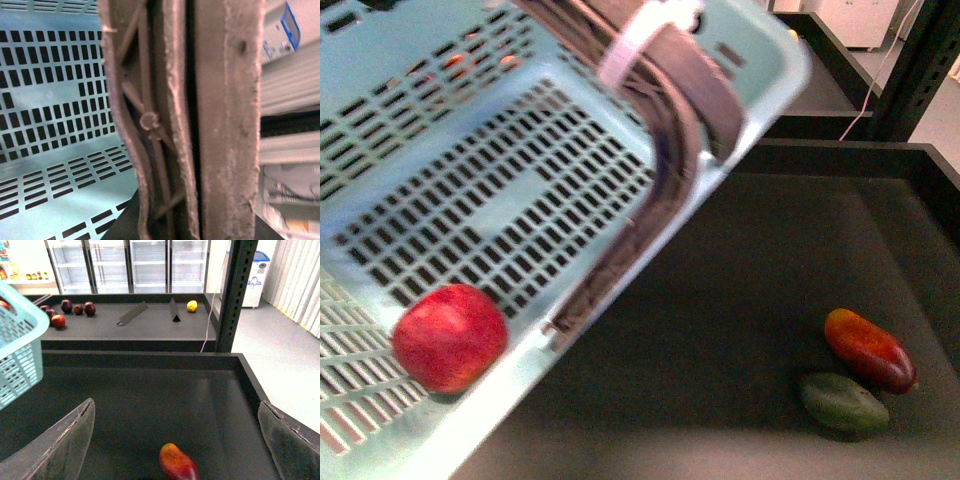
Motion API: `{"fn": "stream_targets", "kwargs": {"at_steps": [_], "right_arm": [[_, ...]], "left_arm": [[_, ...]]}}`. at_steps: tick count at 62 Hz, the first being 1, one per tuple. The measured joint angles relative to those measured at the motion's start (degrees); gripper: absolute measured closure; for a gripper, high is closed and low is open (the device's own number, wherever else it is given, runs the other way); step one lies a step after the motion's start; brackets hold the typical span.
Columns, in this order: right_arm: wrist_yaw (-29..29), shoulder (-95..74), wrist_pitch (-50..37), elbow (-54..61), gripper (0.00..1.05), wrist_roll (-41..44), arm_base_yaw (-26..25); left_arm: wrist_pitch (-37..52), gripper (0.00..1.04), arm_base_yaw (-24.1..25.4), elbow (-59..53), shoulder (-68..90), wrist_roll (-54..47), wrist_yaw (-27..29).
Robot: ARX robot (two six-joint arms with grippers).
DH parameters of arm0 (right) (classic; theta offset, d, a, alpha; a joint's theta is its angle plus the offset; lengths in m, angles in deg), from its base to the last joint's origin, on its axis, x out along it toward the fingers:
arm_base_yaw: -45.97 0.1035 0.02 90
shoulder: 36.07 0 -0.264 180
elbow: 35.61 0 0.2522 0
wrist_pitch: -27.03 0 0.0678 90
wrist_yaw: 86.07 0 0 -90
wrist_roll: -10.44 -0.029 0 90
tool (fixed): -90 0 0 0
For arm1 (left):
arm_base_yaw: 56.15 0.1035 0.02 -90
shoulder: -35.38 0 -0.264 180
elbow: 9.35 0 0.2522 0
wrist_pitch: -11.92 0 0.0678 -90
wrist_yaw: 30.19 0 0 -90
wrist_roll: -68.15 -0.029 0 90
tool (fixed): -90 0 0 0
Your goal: Pick apple with right arm and hold basket with left
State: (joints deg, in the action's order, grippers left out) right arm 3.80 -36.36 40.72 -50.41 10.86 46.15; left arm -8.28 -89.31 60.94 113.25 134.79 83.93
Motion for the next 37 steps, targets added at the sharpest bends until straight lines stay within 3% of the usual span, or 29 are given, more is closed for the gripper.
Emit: {"fn": "stream_targets", "kwargs": {"at_steps": [9,18,26,37], "right_arm": [[0.09,0.0,0.0,0.0,0.09,0.0,0.0],[0.0,0.0,0.0,0.0,0.09,0.0,0.0],[0.02,0.0,0.0,0.0,0.09,0.0,0.0],[0.02,0.0,0.0,0.0,0.09,0.0,0.0]], "left_arm": [[-0.81,0.89,5.57,-1.84,-1.22,6.16,-3.21],[-0.61,0.89,16.87,-6.27,-1.27,13.9,-9.09],[0.39,0.89,25.29,-7.08,1.86,16.94,-10.67],[0.85,0.89,29.03,-7.08,7.48,17.92,-10.64]]}}
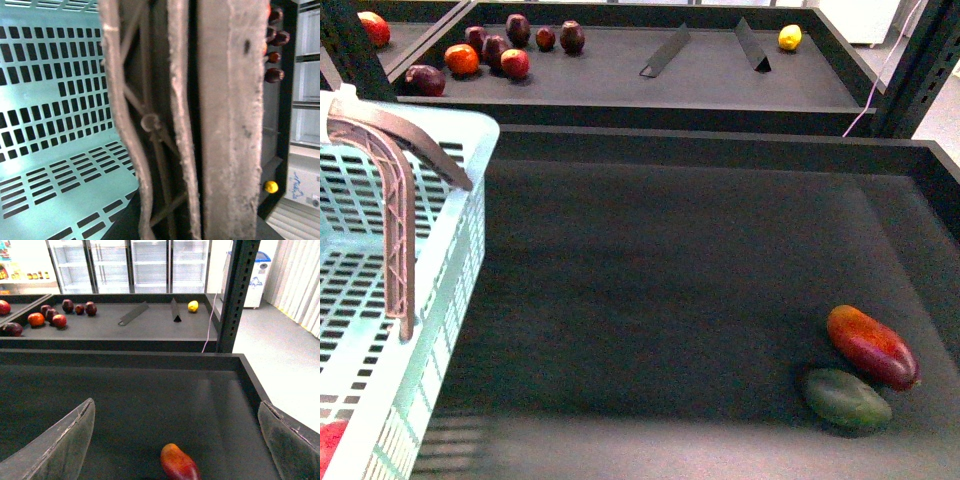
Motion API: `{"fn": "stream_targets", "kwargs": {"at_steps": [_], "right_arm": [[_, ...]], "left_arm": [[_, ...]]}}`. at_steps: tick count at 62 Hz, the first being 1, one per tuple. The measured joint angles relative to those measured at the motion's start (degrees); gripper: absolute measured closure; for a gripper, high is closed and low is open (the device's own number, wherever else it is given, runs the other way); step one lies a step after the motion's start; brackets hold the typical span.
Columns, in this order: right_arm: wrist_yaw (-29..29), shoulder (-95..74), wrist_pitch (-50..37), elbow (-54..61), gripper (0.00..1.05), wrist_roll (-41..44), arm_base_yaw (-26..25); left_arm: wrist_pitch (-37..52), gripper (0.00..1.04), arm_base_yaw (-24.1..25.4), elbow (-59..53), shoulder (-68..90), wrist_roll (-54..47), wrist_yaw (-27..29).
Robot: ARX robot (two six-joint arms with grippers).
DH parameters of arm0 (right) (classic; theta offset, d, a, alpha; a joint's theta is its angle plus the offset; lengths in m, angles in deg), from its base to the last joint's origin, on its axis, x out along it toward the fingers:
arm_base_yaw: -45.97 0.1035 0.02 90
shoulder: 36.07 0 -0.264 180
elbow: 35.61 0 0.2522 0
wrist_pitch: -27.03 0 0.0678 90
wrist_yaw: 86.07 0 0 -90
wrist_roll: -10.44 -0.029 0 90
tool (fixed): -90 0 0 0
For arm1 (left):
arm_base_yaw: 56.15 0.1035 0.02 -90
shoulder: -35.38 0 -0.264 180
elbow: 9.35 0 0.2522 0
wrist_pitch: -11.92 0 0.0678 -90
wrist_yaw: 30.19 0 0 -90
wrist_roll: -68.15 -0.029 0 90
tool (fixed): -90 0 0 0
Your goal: Pick apple with right arm and hold basket with left
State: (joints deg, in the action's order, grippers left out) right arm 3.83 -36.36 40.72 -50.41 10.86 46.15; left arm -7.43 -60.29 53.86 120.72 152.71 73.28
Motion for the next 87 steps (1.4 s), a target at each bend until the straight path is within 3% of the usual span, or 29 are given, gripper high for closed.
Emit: {"fn": "stream_targets", "kwargs": {"at_steps": [14,51,70,80,87], "right_arm": [[-0.02,0.0,0.0,0.0,0.09,-0.02,0.0],[0.0,0.02,0.0,0.0,0.09,0.0,0.0],[-0.02,0.02,0.0,0.0,0.09,-0.02,0.0],[-0.02,0.02,0.0,0.0,0.09,0.0,0.0],[-0.02,0.02,0.0,0.0,0.09,0.0,0.0]], "left_arm": [[-0.42,0.89,0.15,0.0,4.83,3.89,-3.52],[0.63,0.89,-1.22,-1.73,9.44,3.5,-4.11],[-3.58,0.39,-1.18,-1.7,6.19,3.37,-3.96],[-6.58,0.07,-1.29,-3.19,-2.47,3.23,-2.23],[-8.0,0.08,-2.34,-5.42,-8.74,3.19,-1.33]]}}
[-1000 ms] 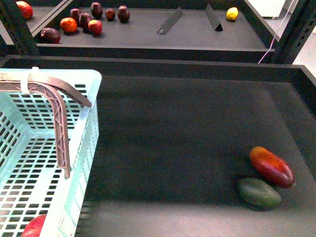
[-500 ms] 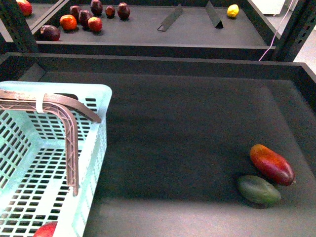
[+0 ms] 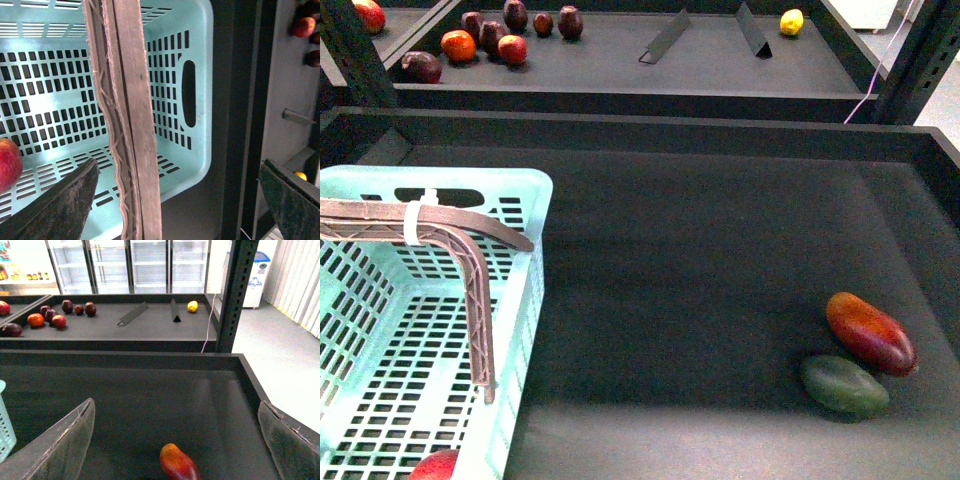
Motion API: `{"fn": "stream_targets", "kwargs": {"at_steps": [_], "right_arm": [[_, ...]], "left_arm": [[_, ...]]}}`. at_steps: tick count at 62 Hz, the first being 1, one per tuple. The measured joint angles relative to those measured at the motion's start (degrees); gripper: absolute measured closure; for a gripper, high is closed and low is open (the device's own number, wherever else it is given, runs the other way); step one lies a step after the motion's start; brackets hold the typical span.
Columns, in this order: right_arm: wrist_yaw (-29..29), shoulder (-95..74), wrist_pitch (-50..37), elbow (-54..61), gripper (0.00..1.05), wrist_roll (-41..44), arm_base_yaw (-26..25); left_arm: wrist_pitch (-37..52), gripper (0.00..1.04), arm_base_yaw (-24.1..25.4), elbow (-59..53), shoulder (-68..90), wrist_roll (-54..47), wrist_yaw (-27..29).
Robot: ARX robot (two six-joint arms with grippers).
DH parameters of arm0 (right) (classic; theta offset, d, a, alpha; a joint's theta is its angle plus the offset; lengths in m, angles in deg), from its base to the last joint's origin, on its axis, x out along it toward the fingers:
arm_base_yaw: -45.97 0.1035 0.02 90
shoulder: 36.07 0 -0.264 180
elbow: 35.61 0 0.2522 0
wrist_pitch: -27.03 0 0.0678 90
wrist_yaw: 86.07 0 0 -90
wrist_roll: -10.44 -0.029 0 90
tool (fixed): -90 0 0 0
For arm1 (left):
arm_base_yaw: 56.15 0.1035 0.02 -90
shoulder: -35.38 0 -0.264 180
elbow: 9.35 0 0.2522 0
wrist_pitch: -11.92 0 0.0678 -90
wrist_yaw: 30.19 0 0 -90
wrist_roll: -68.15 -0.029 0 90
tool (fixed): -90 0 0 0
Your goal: Pick apple with right arm and hold basket with left
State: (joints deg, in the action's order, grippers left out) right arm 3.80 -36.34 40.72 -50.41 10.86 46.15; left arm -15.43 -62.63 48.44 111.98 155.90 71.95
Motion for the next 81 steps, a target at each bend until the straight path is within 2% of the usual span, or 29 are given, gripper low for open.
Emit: {"fn": "stream_targets", "kwargs": {"at_steps": [8,18,21,23,27,31,34,36,39,46,49,51,62,66,80,81], "right_arm": [[0.0,0.0,0.0,0.0,0.09,0.0,0.0],[0.0,0.0,0.0,0.0,0.09,0.0,0.0],[0.0,0.0,0.0,0.0,0.09,0.0,0.0],[-0.02,0.0,0.0,0.0,0.09,0.0,0.0],[0.0,0.0,0.0,0.0,0.09,0.0,0.0],[0.02,0.0,0.0,0.0,0.09,0.0,0.0],[0.0,0.0,0.0,0.0,0.09,-0.02,0.0],[0.0,0.0,0.0,0.0,0.09,-0.02,0.0],[0.0,0.0,0.0,0.0,0.09,0.0,0.0],[0.0,0.0,0.0,0.0,0.09,0.0,0.0],[0.0,0.0,0.0,0.0,0.09,0.0,0.0],[0.0,0.0,0.0,0.0,0.09,0.0,0.0],[0.0,0.0,0.0,0.0,0.09,0.0,0.0],[0.02,0.0,0.0,0.0,0.09,0.0,0.0],[0.0,0.0,0.0,0.0,0.09,0.0,0.0],[0.0,0.0,0.0,0.0,0.09,0.0,0.0]], "left_arm": [[-2.69,0.07,-2.54,-1.07,-7.52,0.28,3.04],[-2.29,0.08,-3.15,-1.22,-8.83,-0.55,2.78],[11.63,0.16,-2.51,-6.38,-9.9,-9.29,-0.87],[24.33,0.23,-2.01,-11.58,-10.97,-20.06,-3.58],[41.68,0.36,-1.29,-19.56,-13.11,-40.68,-5.07],[51.84,0.48,-0.37,-24.2,-15.5,-60.26,-5.68],[54.49,0.54,0.2,-25.94,-17.29,-68.91,-5.99],[54.88,0.52,0.37,-26.58,-18.05,-73.46,-6.12],[54.9,0.4,0.46,-27.34,-18.49,-80.39,-6.21],[54.9,0.13,0.5,-27.61,-18.47,-85.37,-6.23],[54.9,0.06,0.5,-27.61,-18.49,-86.01,-6.23],[54.9,0.07,0.52,-27.61,-18.49,-86.44,-6.23],[54.66,0.46,2.08,-32.61,-23.85,-86.88,-8.02],[53.92,0.59,4.76,-34.14,-26.16,-86.99,-11.63],[50.18,1.02,6.23,-38.21,-33.81,-87.1,-12.13],[50.01,1.02,6.23,-38.34,-34.12,-87.01,-12.13]]}}
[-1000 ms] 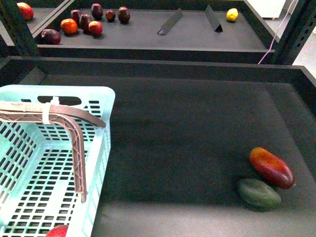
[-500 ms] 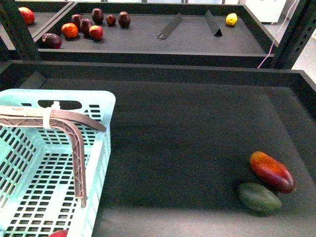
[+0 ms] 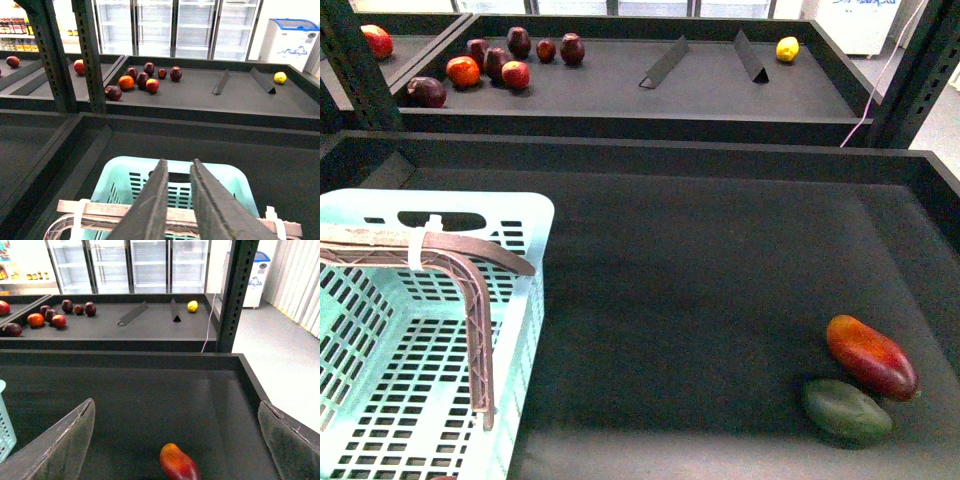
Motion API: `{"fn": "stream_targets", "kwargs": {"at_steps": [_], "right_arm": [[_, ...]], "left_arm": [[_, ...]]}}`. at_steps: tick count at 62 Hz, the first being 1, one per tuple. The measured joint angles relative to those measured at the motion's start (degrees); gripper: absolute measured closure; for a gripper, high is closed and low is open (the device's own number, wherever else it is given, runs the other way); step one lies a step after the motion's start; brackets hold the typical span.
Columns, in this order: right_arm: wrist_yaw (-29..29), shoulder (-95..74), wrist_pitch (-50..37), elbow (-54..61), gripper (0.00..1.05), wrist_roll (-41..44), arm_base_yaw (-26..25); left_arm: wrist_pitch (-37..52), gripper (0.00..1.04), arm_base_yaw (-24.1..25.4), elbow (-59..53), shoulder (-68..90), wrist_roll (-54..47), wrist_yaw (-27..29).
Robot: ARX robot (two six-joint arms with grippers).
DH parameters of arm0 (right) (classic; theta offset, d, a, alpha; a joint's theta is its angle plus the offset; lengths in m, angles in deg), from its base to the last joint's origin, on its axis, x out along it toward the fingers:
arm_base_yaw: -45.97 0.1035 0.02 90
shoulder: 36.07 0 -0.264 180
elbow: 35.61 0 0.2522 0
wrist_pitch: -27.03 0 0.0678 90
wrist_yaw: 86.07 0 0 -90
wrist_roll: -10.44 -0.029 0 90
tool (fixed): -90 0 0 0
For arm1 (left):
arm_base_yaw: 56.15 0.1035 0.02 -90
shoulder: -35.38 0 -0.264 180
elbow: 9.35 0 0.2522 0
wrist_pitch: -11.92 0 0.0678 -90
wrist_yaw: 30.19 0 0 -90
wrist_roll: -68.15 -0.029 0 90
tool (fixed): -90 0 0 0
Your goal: Pick apple with right arm and hold basket with left
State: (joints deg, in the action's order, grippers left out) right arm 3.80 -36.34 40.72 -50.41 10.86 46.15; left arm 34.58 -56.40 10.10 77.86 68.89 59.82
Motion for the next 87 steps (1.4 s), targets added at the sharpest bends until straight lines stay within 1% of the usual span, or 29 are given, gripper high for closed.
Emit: {"fn": "stream_targets", "kwargs": {"at_steps": [17,20,23,46,75,81,87], "right_arm": [[0.0,0.0,0.0,0.0,0.09,0.0,0.0],[0.0,0.0,0.0,0.0,0.09,-0.02,0.0],[-0.04,0.0,0.0,0.0,0.09,-0.02,0.0],[0.0,0.0,0.02,0.0,0.09,-0.02,0.0],[0.0,0.0,0.02,0.0,0.09,-0.02,0.0],[0.0,0.0,0.04,0.0,0.09,-0.02,0.0],[0.0,0.0,0.04,0.0,0.09,-0.02,0.0]], "left_arm": [[-6.27,1.02,0.04,-3.08,-9.31,-0.13,0.0],[-4.66,1.02,0.04,-4.31,-9.73,-0.13,-0.02],[-5.31,1.02,0.04,-4.83,-10.6,-0.17,-0.04],[-17.44,1.02,0.04,-4.83,-23.58,-0.15,-0.02],[-26.18,1.02,0.04,-4.83,-32.26,-0.17,0.0],[-35.52,1.02,0.04,-4.81,-40.0,-0.15,-0.02],[-36.24,1.02,0.04,-4.81,-41.92,-0.15,0.0]]}}
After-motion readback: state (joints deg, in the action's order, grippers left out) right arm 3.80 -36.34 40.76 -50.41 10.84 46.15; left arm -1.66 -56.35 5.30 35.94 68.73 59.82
